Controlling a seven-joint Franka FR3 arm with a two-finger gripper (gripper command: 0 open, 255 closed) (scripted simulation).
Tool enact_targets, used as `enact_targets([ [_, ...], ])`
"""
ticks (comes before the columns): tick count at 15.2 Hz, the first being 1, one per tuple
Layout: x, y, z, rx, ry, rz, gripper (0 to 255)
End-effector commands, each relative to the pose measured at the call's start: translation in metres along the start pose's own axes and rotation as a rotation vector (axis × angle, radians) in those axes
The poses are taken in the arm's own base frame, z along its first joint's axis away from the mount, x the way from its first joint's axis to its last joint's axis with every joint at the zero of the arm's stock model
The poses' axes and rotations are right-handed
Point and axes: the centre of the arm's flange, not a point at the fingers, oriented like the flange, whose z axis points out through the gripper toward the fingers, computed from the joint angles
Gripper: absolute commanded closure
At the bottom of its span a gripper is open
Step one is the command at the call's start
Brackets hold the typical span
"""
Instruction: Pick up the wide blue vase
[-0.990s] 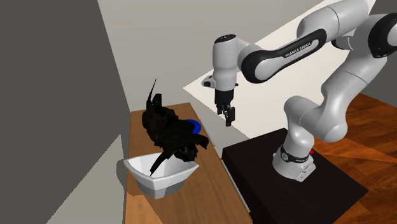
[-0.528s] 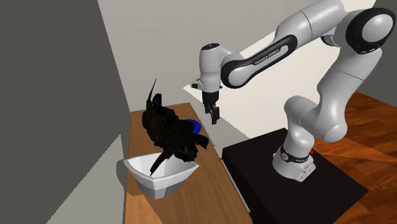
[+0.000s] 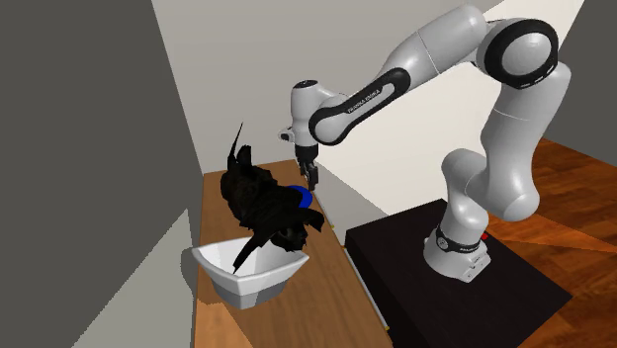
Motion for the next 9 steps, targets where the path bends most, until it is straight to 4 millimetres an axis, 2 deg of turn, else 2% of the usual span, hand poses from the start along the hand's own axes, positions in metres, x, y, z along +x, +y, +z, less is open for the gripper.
enact_targets([
  [1,0.01,0.023,0.009,-0.005,0.008,-0.005,0],
  [5,0.027,0.06,0.028,-0.011,0.022,-0.01,0],
  [9,0.028,0.06,0.049,-0.011,0.022,-0.01,0],
])
